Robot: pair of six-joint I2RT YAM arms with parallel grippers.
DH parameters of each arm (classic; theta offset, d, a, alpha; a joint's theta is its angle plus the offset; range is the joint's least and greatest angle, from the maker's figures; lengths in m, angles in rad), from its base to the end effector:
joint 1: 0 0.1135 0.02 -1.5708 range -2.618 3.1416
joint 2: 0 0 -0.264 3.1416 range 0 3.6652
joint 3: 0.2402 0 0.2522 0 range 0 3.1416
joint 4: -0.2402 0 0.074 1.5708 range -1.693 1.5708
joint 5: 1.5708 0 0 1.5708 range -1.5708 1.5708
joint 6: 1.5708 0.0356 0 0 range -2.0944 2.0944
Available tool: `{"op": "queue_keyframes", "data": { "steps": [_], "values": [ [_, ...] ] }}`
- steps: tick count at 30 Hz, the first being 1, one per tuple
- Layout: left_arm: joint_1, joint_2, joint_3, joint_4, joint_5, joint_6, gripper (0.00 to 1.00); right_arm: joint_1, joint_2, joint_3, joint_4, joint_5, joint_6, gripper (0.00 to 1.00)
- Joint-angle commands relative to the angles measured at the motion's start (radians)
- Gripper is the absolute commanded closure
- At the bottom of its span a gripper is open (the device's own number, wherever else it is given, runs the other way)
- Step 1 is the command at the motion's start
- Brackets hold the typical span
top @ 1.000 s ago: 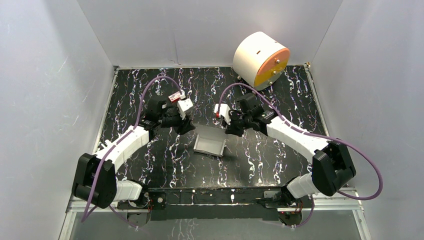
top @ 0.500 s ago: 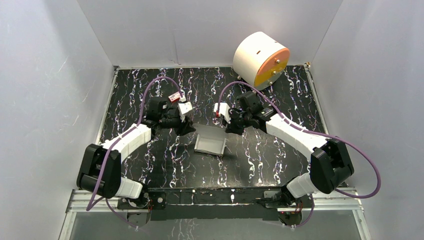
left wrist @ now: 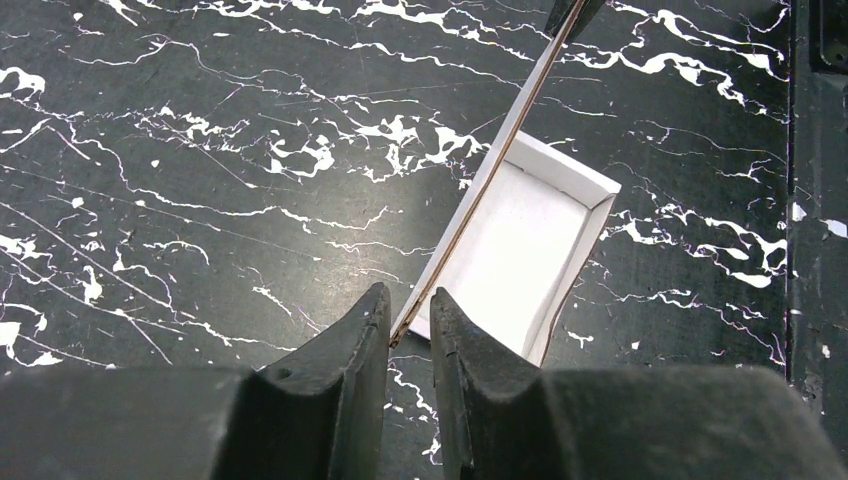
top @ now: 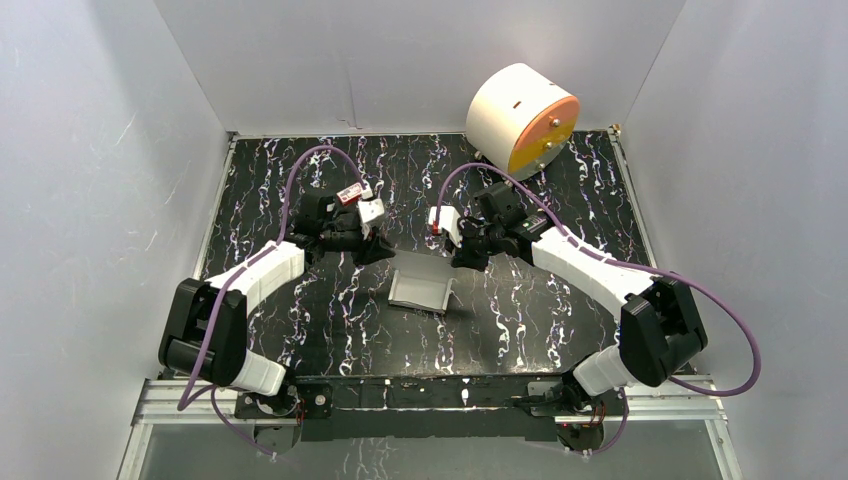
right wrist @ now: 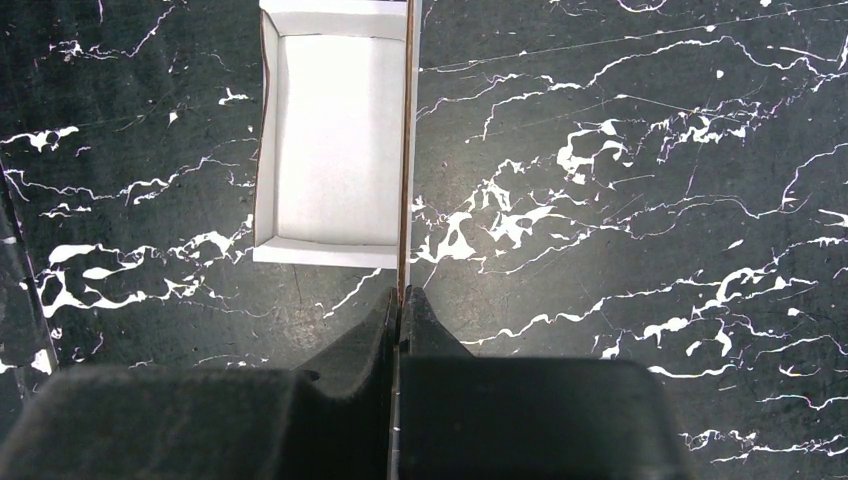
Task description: Fold the paper box
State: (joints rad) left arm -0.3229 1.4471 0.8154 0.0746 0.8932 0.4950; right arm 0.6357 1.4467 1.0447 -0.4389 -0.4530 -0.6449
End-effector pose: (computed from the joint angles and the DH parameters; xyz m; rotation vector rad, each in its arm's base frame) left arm 0.2779 -0.1222 0.2283 1.2405 1.5696 -0.8302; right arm 0.2377 0.1948 0.2558 -1.5761 1.7679 0.5396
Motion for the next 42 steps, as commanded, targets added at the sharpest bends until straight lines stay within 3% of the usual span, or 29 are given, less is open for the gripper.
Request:
{"op": "queue_keyframes", "data": {
  "steps": [1, 7, 13, 26, 42],
  "values": [
    [0.002, -0.009, 0.034, 0.017, 0.085, 0.011, 0.81, -0.002, 0.003, 0.036, 0.011, -0.024, -0.007, 0.95],
    [0.001, 0.011, 0.063, -0.048, 0.08, 0.025, 0.99, -0.002, 0.0, 0.038, 0.015, -0.011, -0.002, 0.95],
    [-0.006, -0.063, 0.036, 0.025, 0.022, -0.077, 1.0, 0.002, -0.016, 0.034, 0.065, 0.084, 0.095, 0.96],
    [-0.182, -0.148, -0.005, 0.16, -0.499, -0.338, 1.0, 0.077, -0.041, 0.007, 0.258, 0.51, 0.454, 0.99],
    [-0.38, -0.129, -0.008, 0.221, -1.016, -0.722, 1.0, 0.193, 0.053, 0.07, 0.219, 0.943, 1.001, 0.99]
  ]
}}
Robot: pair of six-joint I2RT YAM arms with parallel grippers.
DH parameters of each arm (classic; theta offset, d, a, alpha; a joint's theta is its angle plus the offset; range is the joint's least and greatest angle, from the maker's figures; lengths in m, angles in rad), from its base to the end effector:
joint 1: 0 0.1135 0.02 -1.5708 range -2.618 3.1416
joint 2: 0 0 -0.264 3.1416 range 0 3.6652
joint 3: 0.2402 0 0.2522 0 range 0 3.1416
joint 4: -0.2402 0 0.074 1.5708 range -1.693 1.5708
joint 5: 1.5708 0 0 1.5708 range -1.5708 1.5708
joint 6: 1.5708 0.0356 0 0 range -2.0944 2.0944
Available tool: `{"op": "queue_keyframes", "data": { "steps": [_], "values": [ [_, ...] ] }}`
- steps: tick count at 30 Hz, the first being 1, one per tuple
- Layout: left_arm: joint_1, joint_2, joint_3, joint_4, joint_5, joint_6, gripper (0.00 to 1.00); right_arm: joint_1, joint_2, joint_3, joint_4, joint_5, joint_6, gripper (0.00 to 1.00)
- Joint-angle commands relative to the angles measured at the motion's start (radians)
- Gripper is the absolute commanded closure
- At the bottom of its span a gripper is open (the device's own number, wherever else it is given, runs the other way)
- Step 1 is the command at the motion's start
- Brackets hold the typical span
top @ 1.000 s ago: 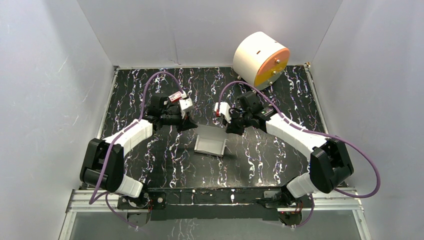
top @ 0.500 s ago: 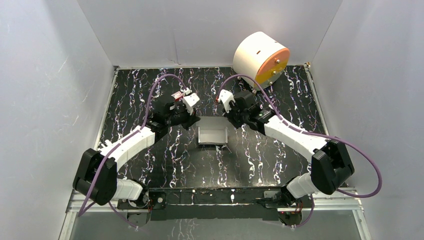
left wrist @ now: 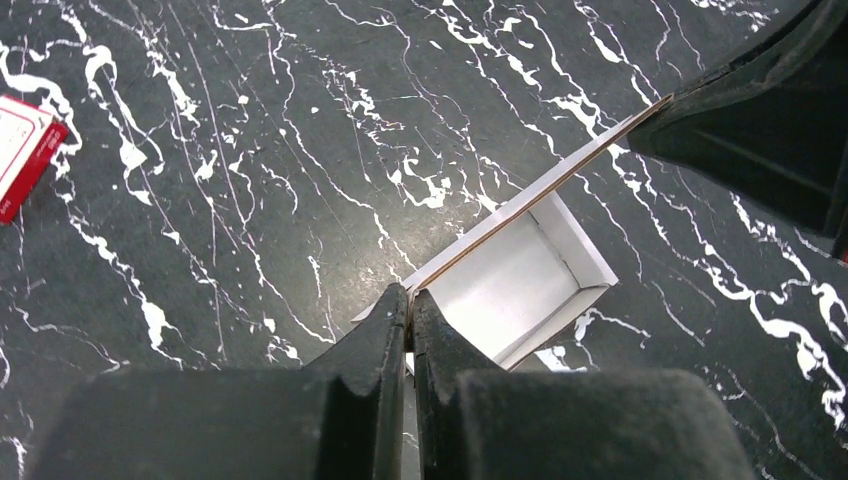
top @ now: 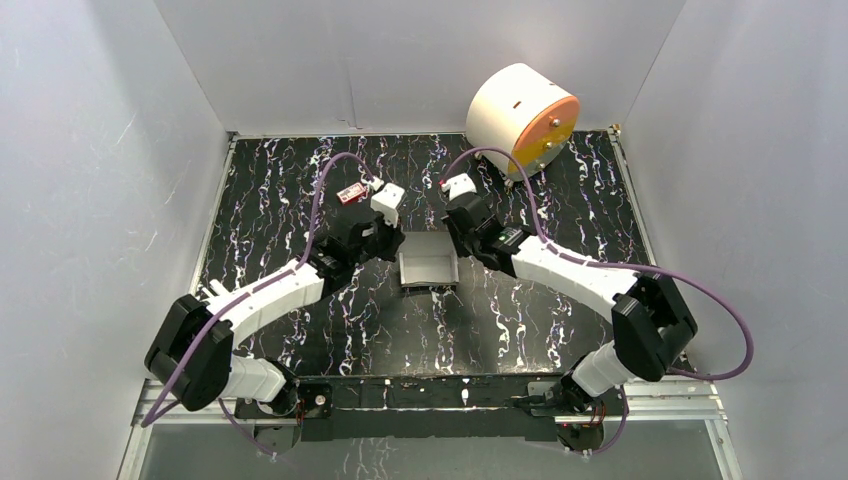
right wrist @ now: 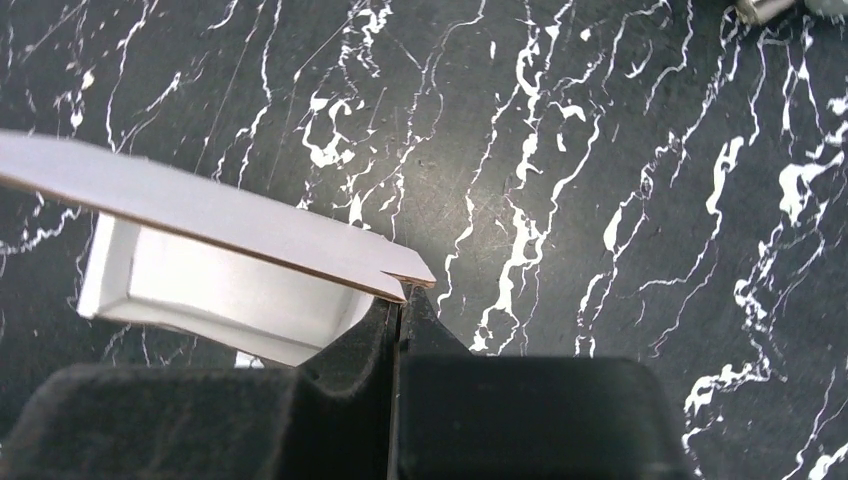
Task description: Fold the paper box
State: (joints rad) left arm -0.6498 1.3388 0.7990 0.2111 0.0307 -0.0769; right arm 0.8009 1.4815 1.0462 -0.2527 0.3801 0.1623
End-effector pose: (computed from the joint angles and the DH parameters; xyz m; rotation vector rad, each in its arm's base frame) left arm 0.2414 -0.1848 0.2606 0.5667 1.8487 -0.5194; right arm 0.2368 0.2253 0.2596 -0.4994 2.1461 0.1061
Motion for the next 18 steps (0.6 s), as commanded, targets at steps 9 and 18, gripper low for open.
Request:
{"op": "queue_keyframes", "data": {
  "steps": [9, 18],
  "values": [
    [-0.22, 0.053, 0.032, 0.121, -0.596, -0.185, 1.0, 0.081, 0.104, 0.157, -0.044, 0.242, 0.393, 0.94],
    [-0.262, 0.141, 0.014, 0.229, -0.865, -0.181, 1.0, 0.122, 0.187, 0.219, -0.118, 0.358, 0.545, 0.93]
  ]
}}
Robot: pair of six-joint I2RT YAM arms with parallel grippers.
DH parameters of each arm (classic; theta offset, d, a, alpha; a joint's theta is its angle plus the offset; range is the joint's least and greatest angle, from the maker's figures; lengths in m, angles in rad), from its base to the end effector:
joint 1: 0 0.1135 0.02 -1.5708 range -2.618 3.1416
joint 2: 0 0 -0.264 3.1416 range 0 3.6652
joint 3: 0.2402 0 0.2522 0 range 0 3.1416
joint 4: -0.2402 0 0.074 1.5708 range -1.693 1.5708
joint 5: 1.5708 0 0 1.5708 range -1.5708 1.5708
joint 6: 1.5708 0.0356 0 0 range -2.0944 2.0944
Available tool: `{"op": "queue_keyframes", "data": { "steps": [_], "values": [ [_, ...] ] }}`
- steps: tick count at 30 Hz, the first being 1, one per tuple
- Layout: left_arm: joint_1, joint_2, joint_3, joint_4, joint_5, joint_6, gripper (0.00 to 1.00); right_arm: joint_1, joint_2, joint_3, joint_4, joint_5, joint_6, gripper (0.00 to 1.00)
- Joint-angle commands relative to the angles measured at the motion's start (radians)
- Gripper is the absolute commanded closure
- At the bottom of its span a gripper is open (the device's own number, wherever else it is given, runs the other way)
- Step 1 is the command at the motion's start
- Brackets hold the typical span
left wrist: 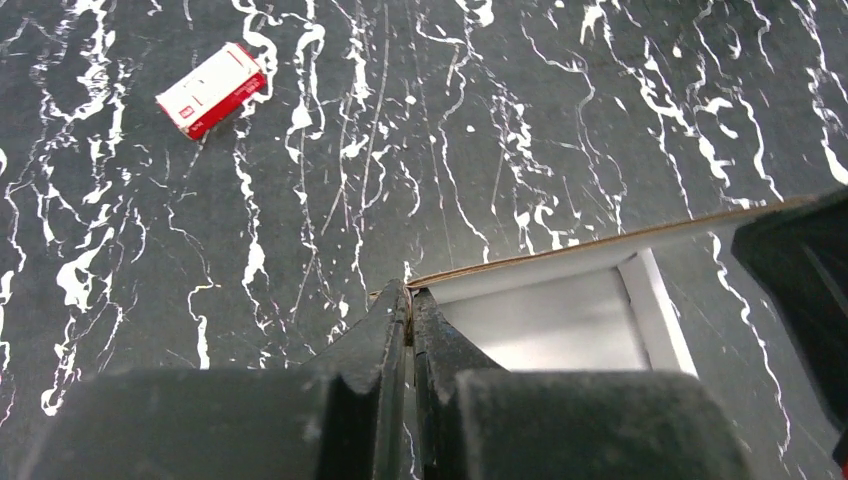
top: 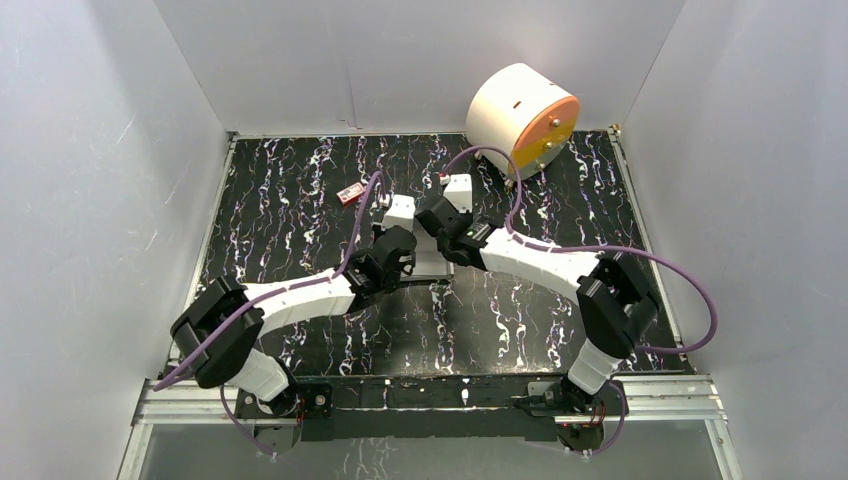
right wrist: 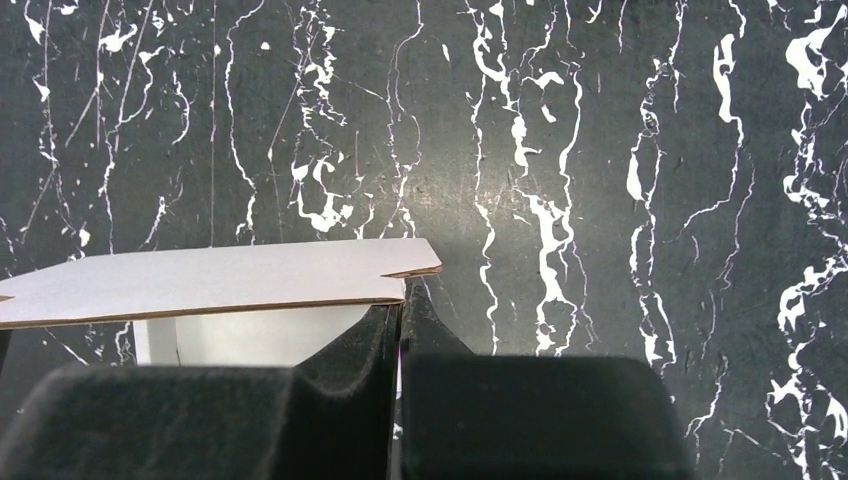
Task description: Fold the paper box
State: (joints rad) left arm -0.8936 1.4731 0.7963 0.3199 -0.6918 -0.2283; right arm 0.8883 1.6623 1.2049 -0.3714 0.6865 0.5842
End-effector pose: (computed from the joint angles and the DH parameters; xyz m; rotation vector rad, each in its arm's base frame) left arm 0.2168 -0.2335 0.2342 0.1611 1.8377 -0.1150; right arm 0.2440 0.2644 0.2472 -0.0303 2.1773 -0.0078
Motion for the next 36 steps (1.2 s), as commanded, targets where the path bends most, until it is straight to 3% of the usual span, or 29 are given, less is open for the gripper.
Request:
{"op": "queue_keyframes", "data": {
  "steps": [1, 9, 12, 15, 29, 36],
  "values": [
    [-0.019, 0.012, 0.018, 0.123, -0.152, -0.047, 1.0, 0.038, 0.008, 0.061, -0.003, 0.064, 0.138, 0.94],
    [-0.018, 0.013, 0.012, 0.122, -0.129, -0.112, 1.0, 0.041, -0.033, 0.028, 0.03, 0.108, 0.151, 0.95],
    [-0.015, -0.008, -0.012, 0.135, -0.095, -0.063, 0.99, 0.036, -0.077, -0.02, 0.1, 0.087, 0.05, 0.88],
    [0.001, -0.028, -0.021, 0.11, -0.051, -0.015, 0.92, 0.005, -0.135, -0.068, 0.165, 0.008, -0.056, 0.77],
    [0.244, -0.19, -0.056, 0.002, 0.555, 0.12, 0.6, -0.147, -0.251, -0.147, 0.225, -0.465, -0.532, 0.48],
    [0.389, -0.206, -0.171, 0.12, 0.917, 0.176, 0.5, -0.254, -0.34, -0.274, 0.288, -0.725, -0.729, 0.42]
  ]
}}
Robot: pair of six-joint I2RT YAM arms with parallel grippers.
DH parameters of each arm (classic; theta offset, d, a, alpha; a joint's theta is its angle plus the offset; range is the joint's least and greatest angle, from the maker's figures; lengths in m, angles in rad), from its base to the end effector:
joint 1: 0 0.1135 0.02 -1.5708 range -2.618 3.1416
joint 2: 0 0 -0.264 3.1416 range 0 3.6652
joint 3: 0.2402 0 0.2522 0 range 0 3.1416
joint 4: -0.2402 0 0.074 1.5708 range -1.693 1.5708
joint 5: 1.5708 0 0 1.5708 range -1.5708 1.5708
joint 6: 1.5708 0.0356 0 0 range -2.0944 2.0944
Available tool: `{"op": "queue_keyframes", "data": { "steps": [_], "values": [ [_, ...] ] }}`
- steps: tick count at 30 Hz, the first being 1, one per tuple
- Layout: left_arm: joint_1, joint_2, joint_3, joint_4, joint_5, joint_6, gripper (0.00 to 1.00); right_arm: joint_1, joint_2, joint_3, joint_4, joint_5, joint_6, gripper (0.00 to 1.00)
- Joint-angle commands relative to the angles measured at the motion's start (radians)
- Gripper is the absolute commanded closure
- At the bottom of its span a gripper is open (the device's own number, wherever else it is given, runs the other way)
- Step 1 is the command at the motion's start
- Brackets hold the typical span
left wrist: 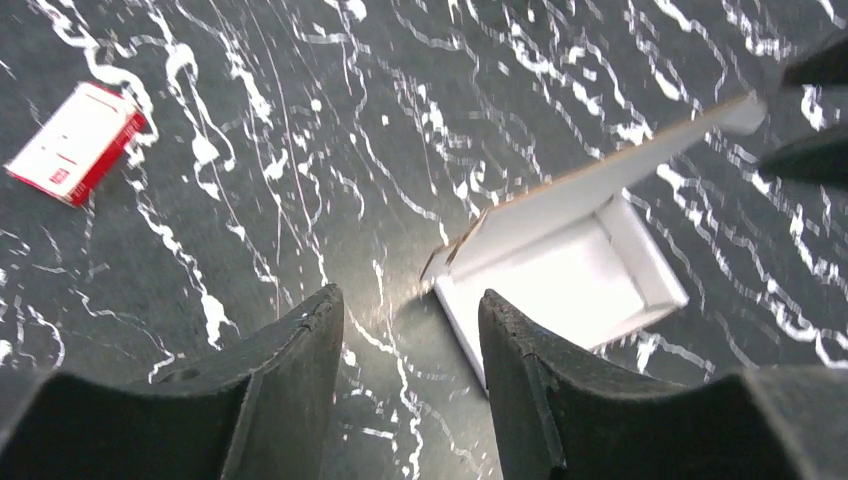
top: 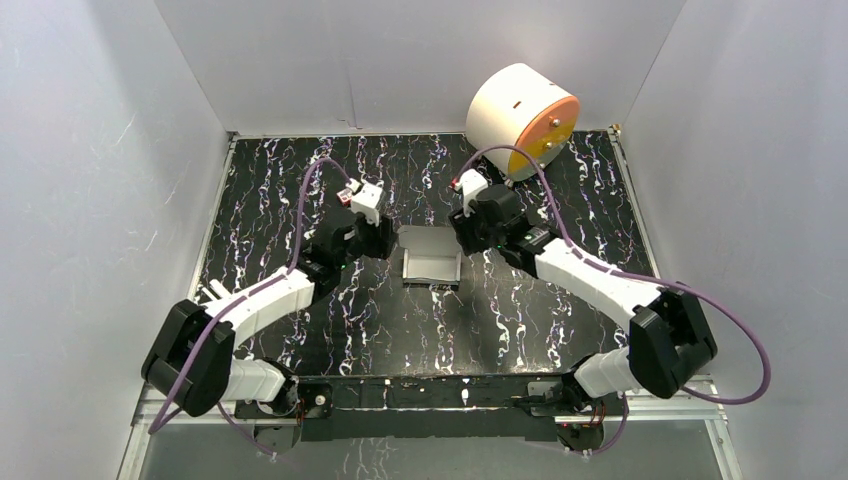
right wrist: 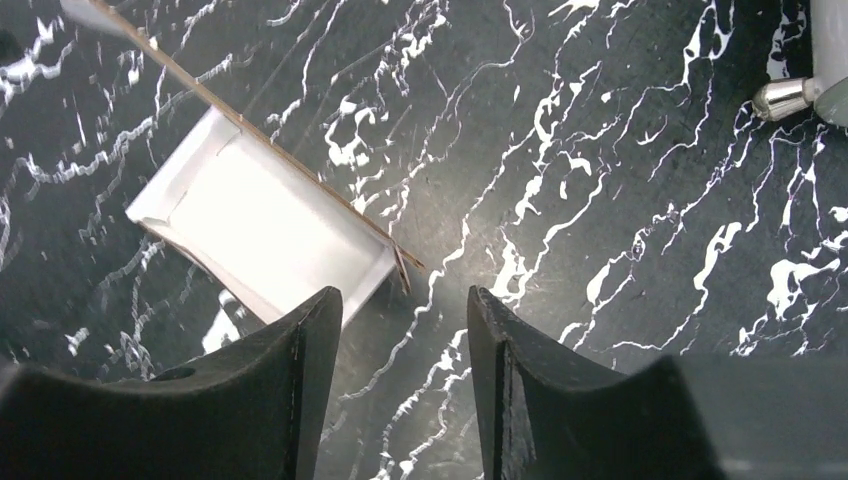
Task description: Fold the paper box
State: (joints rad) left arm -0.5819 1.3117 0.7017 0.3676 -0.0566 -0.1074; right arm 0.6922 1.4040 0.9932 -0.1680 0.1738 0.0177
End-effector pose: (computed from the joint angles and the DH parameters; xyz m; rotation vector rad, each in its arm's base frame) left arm 0.2466 -0.1598 0.2512 0.3916 1.7923 -0.4363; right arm 0.2472 0.1969 0.2714 -0.6146 2.0587 0.2283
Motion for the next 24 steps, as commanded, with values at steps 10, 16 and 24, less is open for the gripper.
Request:
{"op": "queue_keyframes", "data": {
  "steps": [10, 16, 24],
  "values": [
    [0.27, 0.044, -0.166, 0.311, 0.645, 0.111, 0.45, -0.164, -0.115, -0.206, 0.241, -0.486, -0.356, 0.4],
    [0.279, 0.142, -0.121, 0.322, 0.721, 0.222, 0.45, -0.224, -0.102, -0.212, 0.261, -0.576, -0.441, 0.4],
    [0.282, 0.227, -0.047, 0.287, 0.798, 0.323, 0.46, -0.24, -0.019, -0.177, 0.264, -0.651, -0.489, 0.44]
  ]
}}
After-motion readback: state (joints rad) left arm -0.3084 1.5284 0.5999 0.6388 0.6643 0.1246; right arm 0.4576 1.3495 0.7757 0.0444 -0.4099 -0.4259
